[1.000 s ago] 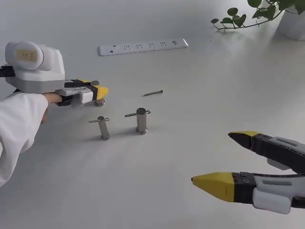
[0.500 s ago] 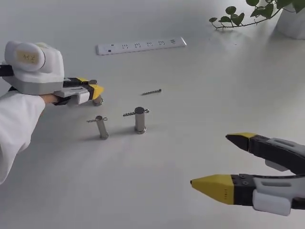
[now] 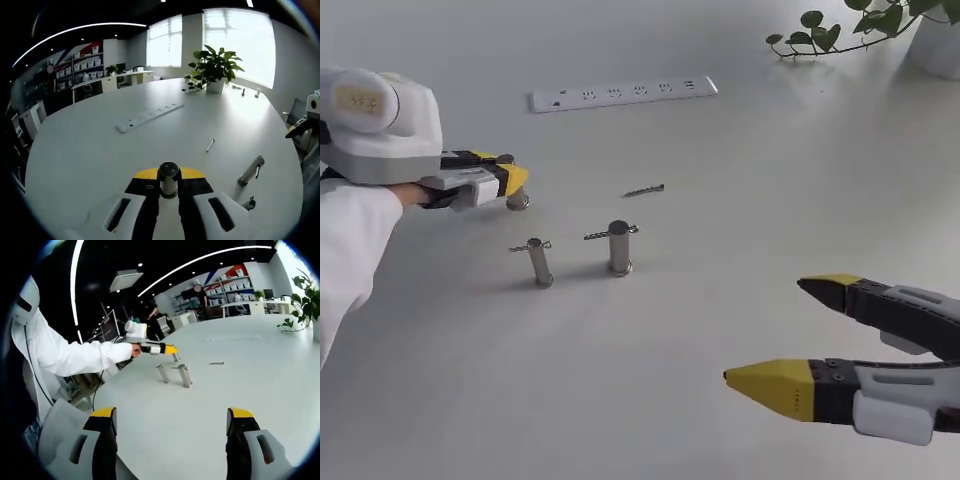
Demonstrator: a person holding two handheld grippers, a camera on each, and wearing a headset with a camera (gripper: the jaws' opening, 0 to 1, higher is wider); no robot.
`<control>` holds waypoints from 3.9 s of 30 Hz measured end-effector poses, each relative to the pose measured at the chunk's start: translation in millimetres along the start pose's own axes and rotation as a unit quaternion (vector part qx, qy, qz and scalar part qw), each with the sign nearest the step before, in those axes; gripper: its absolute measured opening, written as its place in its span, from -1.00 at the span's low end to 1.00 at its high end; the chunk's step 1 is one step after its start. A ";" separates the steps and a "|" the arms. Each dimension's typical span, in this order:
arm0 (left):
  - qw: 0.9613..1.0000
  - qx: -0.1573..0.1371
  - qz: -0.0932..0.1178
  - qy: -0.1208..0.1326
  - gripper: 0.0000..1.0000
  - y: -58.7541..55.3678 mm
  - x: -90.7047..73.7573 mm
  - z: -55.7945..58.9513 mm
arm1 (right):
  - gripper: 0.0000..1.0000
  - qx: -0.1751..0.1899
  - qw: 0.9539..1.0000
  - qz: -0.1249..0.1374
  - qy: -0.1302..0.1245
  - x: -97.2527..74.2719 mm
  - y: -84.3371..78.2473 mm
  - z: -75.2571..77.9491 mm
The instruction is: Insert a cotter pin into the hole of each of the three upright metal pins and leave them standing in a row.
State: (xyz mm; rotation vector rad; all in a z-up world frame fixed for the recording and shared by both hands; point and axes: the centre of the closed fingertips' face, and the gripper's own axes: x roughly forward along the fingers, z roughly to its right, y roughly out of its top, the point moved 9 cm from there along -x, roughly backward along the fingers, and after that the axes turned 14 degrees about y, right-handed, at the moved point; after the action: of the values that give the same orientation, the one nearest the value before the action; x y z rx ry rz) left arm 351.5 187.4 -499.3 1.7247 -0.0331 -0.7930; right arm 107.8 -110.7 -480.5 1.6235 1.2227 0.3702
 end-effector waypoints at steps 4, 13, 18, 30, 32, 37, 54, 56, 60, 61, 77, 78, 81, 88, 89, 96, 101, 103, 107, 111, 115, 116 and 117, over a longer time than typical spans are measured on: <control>1.000 -0.013 -0.002 0.015 -0.78 3.4 -17.0 -8.5 | 0.78 -0.004 1.000 0.003 0.002 1.4 0.1 -2.1; 0.998 -0.047 0.008 0.043 -0.78 14.3 -69.1 -14.3 | 0.80 -0.005 1.000 0.003 0.014 5.3 -0.8 -6.9; 0.998 -0.037 0.018 0.049 -0.78 20.5 -93.6 -13.7 | 0.89 -0.005 1.000 0.002 0.005 6.0 0.1 -5.5; 0.998 -0.049 0.017 0.032 -0.78 24.0 -146.3 5.8 | 0.97 0.001 1.000 -0.012 0.012 3.5 -2.7 -8.8; 0.998 -0.052 0.007 0.040 -0.78 20.2 -150.4 12.5 | 0.97 0.003 1.000 -0.013 0.015 3.6 -3.2 -9.8; 0.999 -0.024 -0.012 0.036 -0.78 5.8 -154.4 34.2 | 0.97 0.004 1.000 -0.014 0.013 3.1 -2.5 -9.5; 0.999 -0.040 -0.003 0.020 -0.78 -39.8 -140.0 124.7 | 0.93 -0.005 0.999 -0.024 0.026 3.0 -4.1 -11.2; 0.999 -0.035 -0.002 0.016 -0.78 -39.7 -137.5 132.6 | 0.92 -0.005 0.999 -0.026 0.030 3.6 -4.1 -11.8; 0.999 -0.034 -0.002 0.017 -0.78 -39.9 -131.4 140.5 | 0.92 -0.007 0.999 -0.031 0.035 4.4 -4.9 -12.8; 0.999 -0.035 -0.002 0.016 -0.78 -40.7 -129.8 143.3 | 0.92 -0.008 0.999 -0.032 0.036 4.6 -5.3 -12.9; 0.999 -0.039 -0.011 0.021 -0.78 -61.6 -108.1 164.3 | 0.90 -0.007 0.999 -0.030 0.039 3.1 -6.7 -13.6; 0.999 -0.040 -0.012 0.019 -0.78 -63.2 -107.3 165.0 | 0.89 -0.007 0.999 -0.030 0.039 3.0 -7.1 -13.6; 0.999 -0.048 -0.012 0.019 -0.78 -66.8 -105.8 166.3 | 0.89 -0.007 0.999 -0.032 0.037 2.5 -8.0 -13.2; 0.999 -0.041 -0.001 0.023 -0.78 -67.7 -104.6 165.6 | 0.89 -0.003 0.999 -0.031 0.038 2.4 -8.0 -14.6; 0.999 -0.039 0.001 0.025 -0.78 -68.1 -104.9 165.7 | 0.89 -0.003 0.999 -0.031 0.038 2.7 -7.9 -14.9; 0.999 -0.035 0.020 0.032 -0.77 -71.5 -107.5 167.6 | 0.88 -0.006 0.999 -0.033 0.039 3.7 -7.1 -16.9; 0.999 -0.030 0.026 0.037 -0.77 -72.7 -108.2 168.4 | 0.88 -0.008 0.999 -0.033 0.041 3.7 -5.8 -18.0; 0.998 -0.033 0.029 0.037 -0.76 -72.8 -108.6 168.8 | 0.88 -0.006 0.999 -0.032 0.041 3.7 -5.5 -17.9; 0.997 -0.055 0.029 0.037 -0.75 -74.4 -111.1 167.5 | 0.88 -0.004 0.999 -0.023 0.043 3.7 -4.1 -18.9; 0.998 -0.057 0.023 0.024 -0.62 -77.2 -115.5 169.3 | 0.88 -0.005 0.999 -0.026 0.043 3.8 -4.1 -19.2; 0.997 -0.077 0.016 0.018 -0.45 -76.5 -125.6 167.3 | 0.87 -0.005 0.999 -0.028 0.043 3.1 -4.4 -19.2; 0.997 -0.079 0.017 0.018 -0.39 -75.9 -127.4 165.7 | 0.86 -0.005 0.999 -0.028 0.042 2.6 -4.7 -19.5; 0.997 -0.080 0.018 0.017 -0.29 -75.6 -128.4 164.9 | 0.86 -0.005 0.999 -0.028 0.042 2.5 -4.6 -19.4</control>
State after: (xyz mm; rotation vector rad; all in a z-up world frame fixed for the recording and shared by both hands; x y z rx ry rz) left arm 139.0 125.0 -517.8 1.5820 0.0224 -0.7204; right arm 92.3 -98.4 -476.9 1.5747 1.3247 0.4118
